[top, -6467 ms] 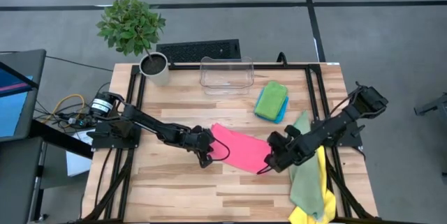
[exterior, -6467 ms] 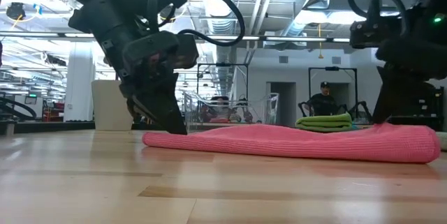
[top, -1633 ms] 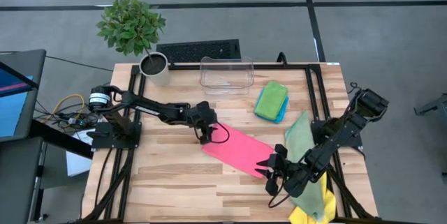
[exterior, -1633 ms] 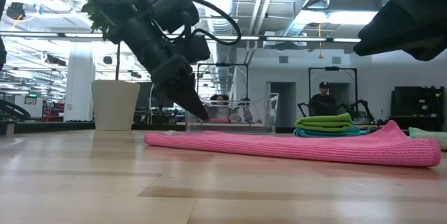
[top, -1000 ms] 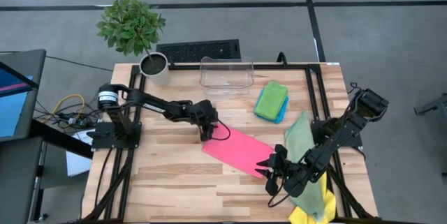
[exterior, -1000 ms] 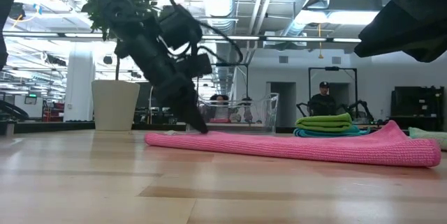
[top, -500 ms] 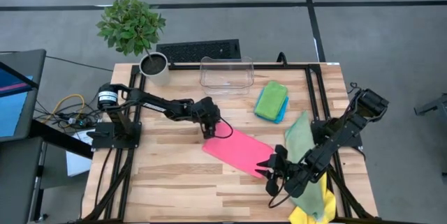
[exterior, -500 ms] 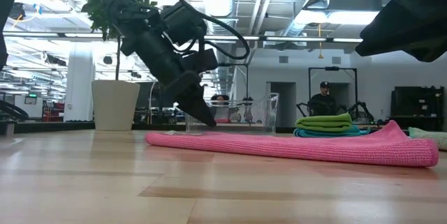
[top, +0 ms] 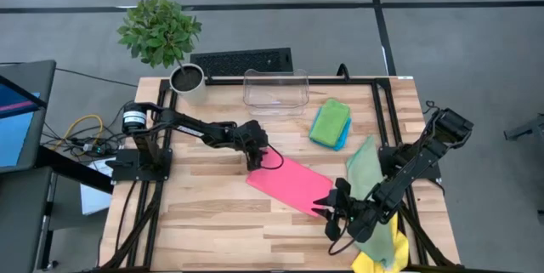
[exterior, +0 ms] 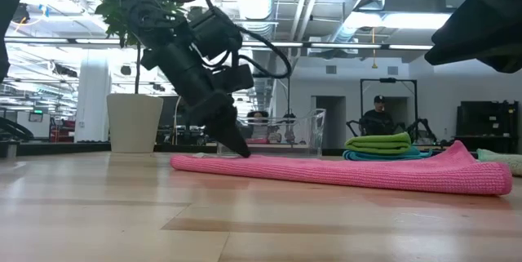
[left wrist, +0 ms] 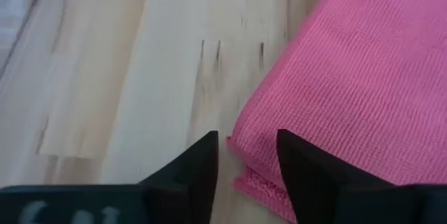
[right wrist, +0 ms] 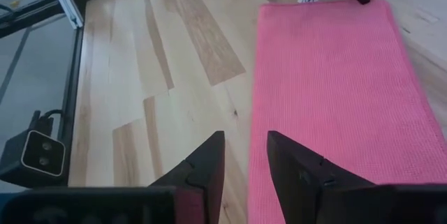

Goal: Fold microfiber towels
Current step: Fold pink microfiber towel

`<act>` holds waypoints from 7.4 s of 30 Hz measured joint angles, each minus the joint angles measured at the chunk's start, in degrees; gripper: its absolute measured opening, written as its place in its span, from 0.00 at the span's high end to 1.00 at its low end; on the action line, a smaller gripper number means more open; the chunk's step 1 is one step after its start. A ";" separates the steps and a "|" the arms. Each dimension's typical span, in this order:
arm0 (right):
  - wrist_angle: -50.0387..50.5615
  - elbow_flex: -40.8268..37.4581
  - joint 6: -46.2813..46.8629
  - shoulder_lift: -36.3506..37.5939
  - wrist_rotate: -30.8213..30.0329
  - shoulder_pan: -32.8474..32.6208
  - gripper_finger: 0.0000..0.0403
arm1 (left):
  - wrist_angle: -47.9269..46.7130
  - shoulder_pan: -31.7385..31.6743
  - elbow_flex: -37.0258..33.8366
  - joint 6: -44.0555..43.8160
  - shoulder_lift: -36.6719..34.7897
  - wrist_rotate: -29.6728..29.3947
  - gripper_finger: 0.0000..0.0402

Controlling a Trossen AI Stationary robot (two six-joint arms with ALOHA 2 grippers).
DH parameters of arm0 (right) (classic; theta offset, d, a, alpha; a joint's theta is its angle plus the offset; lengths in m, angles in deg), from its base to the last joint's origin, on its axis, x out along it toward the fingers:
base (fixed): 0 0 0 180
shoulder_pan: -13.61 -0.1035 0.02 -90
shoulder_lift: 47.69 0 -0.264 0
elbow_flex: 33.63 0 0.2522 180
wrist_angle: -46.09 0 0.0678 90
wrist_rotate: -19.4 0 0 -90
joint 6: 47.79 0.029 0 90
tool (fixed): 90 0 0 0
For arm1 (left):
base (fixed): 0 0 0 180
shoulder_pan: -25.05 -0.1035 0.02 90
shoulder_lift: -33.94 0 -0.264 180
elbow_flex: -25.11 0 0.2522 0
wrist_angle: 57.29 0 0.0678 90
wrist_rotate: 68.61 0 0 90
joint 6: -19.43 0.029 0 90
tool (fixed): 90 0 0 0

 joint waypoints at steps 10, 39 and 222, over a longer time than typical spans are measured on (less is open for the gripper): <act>-0.10 0.00 0.03 0.00 0.00 0.04 0.67 | 0.14 -0.21 0.00 -0.16 0.00 -0.46 0.82; 0.68 0.00 1.39 0.00 1.23 0.02 0.67 | 3.76 -0.55 0.31 -2.31 4.00 1.54 0.65; 10.53 -8.50 -12.58 4.13 23.80 31.45 0.94 | -26.81 16.47 -4.27 -33.82 -16.11 -16.20 0.88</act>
